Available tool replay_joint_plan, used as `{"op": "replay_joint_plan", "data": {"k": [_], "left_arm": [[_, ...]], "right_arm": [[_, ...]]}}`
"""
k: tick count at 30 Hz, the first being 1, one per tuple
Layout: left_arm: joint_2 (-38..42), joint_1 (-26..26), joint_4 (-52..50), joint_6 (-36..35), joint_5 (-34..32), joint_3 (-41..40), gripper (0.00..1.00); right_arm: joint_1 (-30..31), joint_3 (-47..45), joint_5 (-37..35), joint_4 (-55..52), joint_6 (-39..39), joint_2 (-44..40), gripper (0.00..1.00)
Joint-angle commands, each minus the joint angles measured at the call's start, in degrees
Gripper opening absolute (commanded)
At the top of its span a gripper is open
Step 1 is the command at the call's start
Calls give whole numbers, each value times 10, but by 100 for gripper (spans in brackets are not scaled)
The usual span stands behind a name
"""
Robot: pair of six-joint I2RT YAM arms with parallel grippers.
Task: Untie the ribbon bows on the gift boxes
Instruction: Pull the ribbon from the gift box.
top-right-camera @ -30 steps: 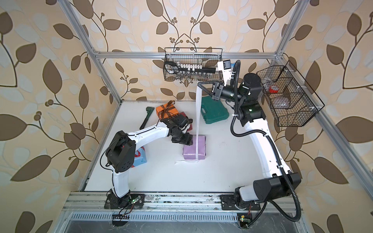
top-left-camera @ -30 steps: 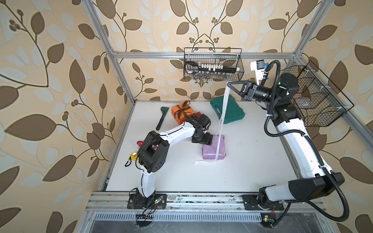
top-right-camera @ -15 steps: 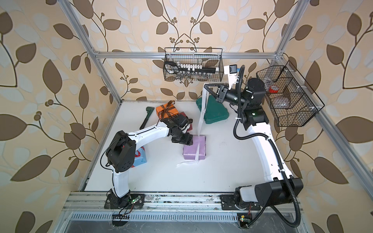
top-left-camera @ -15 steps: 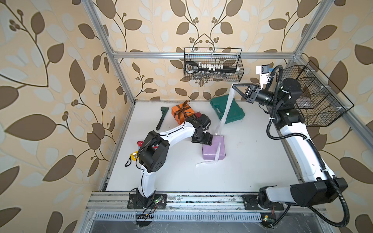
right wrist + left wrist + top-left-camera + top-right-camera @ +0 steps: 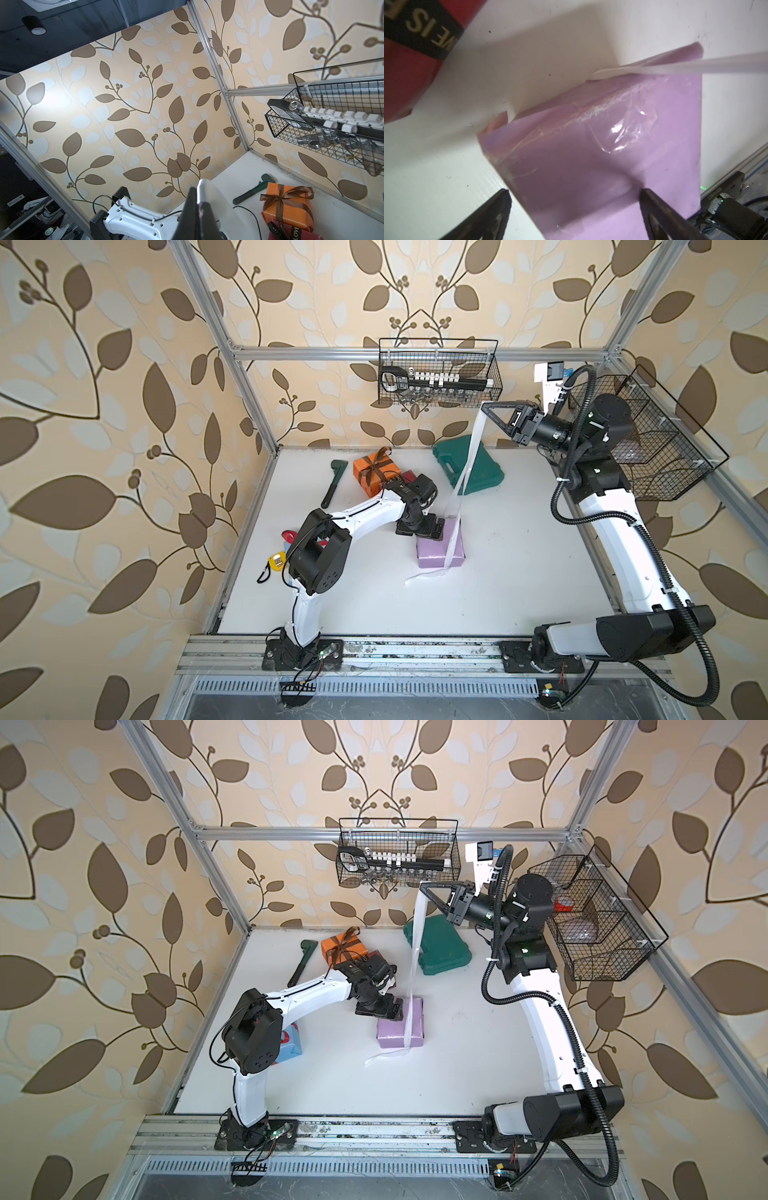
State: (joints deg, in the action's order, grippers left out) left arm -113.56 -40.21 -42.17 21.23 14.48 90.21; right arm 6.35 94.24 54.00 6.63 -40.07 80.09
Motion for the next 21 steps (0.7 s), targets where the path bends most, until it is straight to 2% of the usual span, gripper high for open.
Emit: {"op": "replay_joint_plan", "data": {"k": [1,9,21], "left_arm": [[-7,-4,-5,3,-11,2,98],[-16,-4,-6,0,-16,-4,97],[-33,-7,-12,-1,-16,-2,97]], "right_arm": [[-2,46,8,23,-6,1,0],[-1,104,0,5,9,10,0],[-3,191,-35,-68,76,17,0]]}}
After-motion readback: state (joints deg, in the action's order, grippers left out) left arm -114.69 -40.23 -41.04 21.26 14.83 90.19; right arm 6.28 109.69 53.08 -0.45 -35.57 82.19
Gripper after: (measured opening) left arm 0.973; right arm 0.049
